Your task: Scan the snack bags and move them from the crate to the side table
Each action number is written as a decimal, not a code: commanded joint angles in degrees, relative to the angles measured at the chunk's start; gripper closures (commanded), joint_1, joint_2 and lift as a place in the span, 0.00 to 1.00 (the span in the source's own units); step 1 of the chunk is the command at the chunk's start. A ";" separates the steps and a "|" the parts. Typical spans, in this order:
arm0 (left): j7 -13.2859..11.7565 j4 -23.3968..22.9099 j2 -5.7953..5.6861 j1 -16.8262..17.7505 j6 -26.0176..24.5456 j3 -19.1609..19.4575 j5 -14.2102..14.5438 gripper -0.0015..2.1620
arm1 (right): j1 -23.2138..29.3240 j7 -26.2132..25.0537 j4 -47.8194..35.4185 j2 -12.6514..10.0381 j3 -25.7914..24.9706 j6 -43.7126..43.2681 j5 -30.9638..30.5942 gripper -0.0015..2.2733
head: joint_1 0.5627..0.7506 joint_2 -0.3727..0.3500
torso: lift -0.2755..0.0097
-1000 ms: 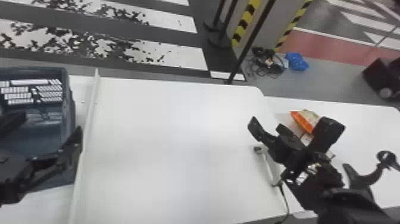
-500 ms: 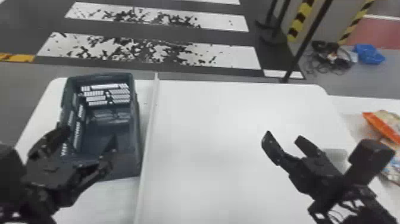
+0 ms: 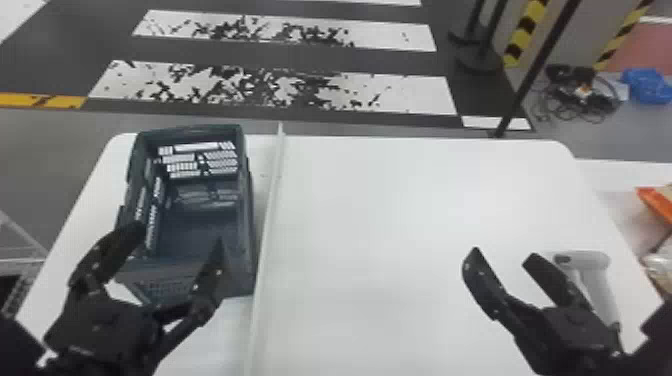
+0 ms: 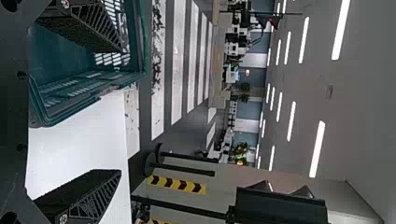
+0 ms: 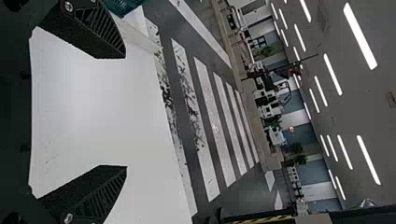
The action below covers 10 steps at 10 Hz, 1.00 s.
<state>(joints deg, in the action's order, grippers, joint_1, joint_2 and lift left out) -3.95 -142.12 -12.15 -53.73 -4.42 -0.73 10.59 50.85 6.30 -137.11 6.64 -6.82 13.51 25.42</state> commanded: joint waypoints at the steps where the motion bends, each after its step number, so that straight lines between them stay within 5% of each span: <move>1: 0.61 0.08 -0.16 -1.99 2.17 -0.76 -0.39 0.04 | 3.21 -0.06 0.18 1.97 -0.30 -4.06 0.42 0.03 | 0.70 0.40 | 0.66; 5: 2.89 0.08 -0.33 -4.98 0.76 -1.20 -0.48 0.04 | 6.28 -0.94 1.23 3.38 -1.44 -14.60 1.04 0.03 | 0.70 0.34 | 0.66; 10: 2.01 0.35 -1.04 -4.80 0.41 -2.17 -1.89 0.04 | 6.11 -1.47 1.85 3.29 -1.09 -12.49 0.86 0.03 | 0.70 0.29 | 0.66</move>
<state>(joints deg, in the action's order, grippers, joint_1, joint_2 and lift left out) -1.94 -141.86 -13.15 -58.75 -4.02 -2.85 9.21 56.91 4.83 -135.52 9.93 -7.99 0.85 26.31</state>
